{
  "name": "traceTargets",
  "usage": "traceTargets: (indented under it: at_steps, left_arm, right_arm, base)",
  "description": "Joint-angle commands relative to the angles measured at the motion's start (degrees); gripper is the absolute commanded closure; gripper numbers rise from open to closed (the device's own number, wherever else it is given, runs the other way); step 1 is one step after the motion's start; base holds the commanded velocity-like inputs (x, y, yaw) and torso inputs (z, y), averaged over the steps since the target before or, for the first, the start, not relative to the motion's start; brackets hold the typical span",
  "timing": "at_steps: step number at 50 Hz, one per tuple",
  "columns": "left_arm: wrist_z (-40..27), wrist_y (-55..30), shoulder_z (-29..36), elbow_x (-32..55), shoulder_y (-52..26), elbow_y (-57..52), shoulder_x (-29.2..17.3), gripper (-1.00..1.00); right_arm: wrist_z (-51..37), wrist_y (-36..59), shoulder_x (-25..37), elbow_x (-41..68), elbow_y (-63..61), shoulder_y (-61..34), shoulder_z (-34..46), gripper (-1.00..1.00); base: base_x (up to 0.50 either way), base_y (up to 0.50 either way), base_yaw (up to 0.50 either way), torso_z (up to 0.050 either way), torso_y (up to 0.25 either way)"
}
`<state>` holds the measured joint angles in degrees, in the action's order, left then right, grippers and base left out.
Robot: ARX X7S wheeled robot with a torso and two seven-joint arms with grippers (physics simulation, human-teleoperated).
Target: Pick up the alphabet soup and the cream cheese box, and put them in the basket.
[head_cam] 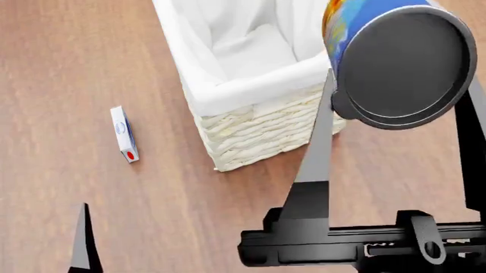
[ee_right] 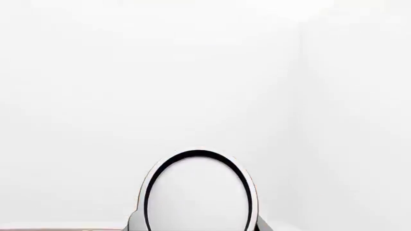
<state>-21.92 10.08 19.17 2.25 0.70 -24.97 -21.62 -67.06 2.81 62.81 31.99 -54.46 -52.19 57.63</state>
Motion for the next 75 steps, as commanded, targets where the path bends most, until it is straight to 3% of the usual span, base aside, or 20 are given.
traceTargets:
  at_steps: [1, 6, 9, 10, 13, 14, 17, 22, 27, 34, 75]
  left_arm:
    - [0.3, -0.3, 0.9, -0.1, -0.4, -0.4, 0.0, -1.00]
    - [0.8, 0.4, 1.7, -0.1, -1.1, 0.3, 0.3, -1.00]
    - [0.8, 0.4, 1.8, -0.2, -1.1, 0.3, 0.3, -1.00]
    - [0.8, 0.5, 1.8, 0.0, -1.0, 0.1, 0.2, -1.00]
    - [0.8, 0.6, 1.6, 0.2, -0.9, 0.0, 0.0, -1.00]
    - [0.8, 0.6, 1.6, 0.2, -0.9, 0.0, 0.0, -1.00]
    - [0.7, 0.1, 1.4, 0.2, -1.1, -0.7, -0.2, -1.00]
    - [0.6, 0.4, 1.5, 0.1, -1.0, -0.4, -0.3, -1.00]
    - [0.6, 0.4, 1.5, 0.2, -1.0, -0.7, -0.4, -1.00]
    - [0.2, 0.4, 1.2, 0.2, -0.6, -1.0, -0.7, -1.00]
    - [-0.6, 0.0, 1.3, 0.2, -0.5, -0.9, -1.3, -1.00]
  right_arm:
    - [6.6, 0.2, -5.2, 12.0, 7.1, -28.2, 1.8, 1.00]
    - [20.3, 2.3, -15.1, 26.9, 25.0, -39.3, -1.5, 1.00]
    - [25.4, 4.7, -19.4, 29.9, 34.2, -42.8, -1.1, 1.00]
    - [32.4, 8.4, -24.8, 35.7, 42.8, -45.5, -0.6, 1.00]
    - [40.3, 13.0, -31.4, 38.3, 62.8, -48.5, 1.4, 1.00]
    - [40.5, 12.9, -31.5, 38.2, 63.1, -48.5, 1.4, 1.00]
    - [49.6, 16.4, -39.1, 35.9, 80.3, -51.9, 5.3, 1.00]
    - [54.7, 17.7, -44.9, 33.7, 92.0, -55.4, 7.3, 1.00]
    - [57.9, 18.4, -48.9, 29.6, 97.9, -55.9, 11.4, 1.00]
    - [59.7, 17.7, -52.4, 29.0, 106.4, -56.9, 11.2, 1.00]
    - [64.4, 19.3, -52.9, 28.9, 109.7, -52.0, 12.6, 1.00]
  base:
    - [0.00, 0.00, 0.00, 0.000, 0.000]
    - [0.00, 0.00, 0.00, 0.000, 0.000]
    - [0.00, 0.00, 0.00, 0.000, 0.000]
    - [0.00, 0.00, 0.00, 0.000, 0.000]
    - [0.00, 0.00, 0.00, 0.000, 0.000]
    - [0.00, 0.00, 0.00, 0.000, 0.000]
    - [0.00, 0.00, 0.00, 0.000, 0.000]
    - [0.00, 0.00, 0.00, 0.000, 0.000]
    - [0.00, 0.00, 0.00, 0.000, 0.000]
    - [0.00, 0.00, 0.00, 0.000, 0.000]
    - [0.00, 0.00, 0.00, 0.000, 0.001]
